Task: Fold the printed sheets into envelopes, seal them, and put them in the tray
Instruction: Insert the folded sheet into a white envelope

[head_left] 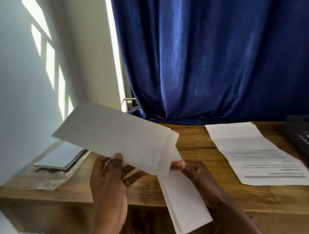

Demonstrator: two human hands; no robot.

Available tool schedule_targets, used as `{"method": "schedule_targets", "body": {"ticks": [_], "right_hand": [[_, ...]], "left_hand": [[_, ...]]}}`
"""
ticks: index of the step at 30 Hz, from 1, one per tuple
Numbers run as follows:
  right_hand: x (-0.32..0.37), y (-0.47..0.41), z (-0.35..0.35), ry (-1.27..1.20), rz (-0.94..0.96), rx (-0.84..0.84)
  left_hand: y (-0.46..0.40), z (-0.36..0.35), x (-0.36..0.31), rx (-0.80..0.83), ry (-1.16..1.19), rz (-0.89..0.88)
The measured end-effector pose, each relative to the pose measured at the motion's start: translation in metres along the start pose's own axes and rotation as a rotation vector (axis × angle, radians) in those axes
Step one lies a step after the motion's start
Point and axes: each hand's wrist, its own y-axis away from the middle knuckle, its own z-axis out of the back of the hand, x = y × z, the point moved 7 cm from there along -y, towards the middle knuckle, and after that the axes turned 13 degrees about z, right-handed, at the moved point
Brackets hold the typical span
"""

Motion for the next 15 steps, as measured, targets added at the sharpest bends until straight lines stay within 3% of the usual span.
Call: {"method": "schedule_targets", "body": {"ticks": [4, 8, 10, 12, 13, 15], "right_hand": [[-0.002, 0.007, 0.019, 0.016, -0.130, -0.096], [-0.011, 0.011, 0.047, 0.088, -0.250, -0.144], [-0.018, 0.012, 0.059, 0.111, -0.306, -0.163], [-0.025, 0.012, 0.064, 0.121, -0.343, -0.164], [-0.028, 0.013, 0.064, 0.123, -0.357, -0.162], [-0.032, 0.012, 0.065, 0.140, -0.362, -0.163]], "left_hand": [[0.016, -0.007, 0.043, 0.083, 0.001, 0.221], [0.031, -0.013, 0.072, 0.215, -0.089, 0.554], [0.044, -0.014, 0.075, 0.320, -0.240, 0.697], [0.059, -0.018, 0.073, 0.515, -0.534, 0.805], [0.065, -0.021, 0.072, 0.644, -0.726, 0.785], [0.069, -0.032, 0.061, 0.800, -0.978, 0.569]]}}
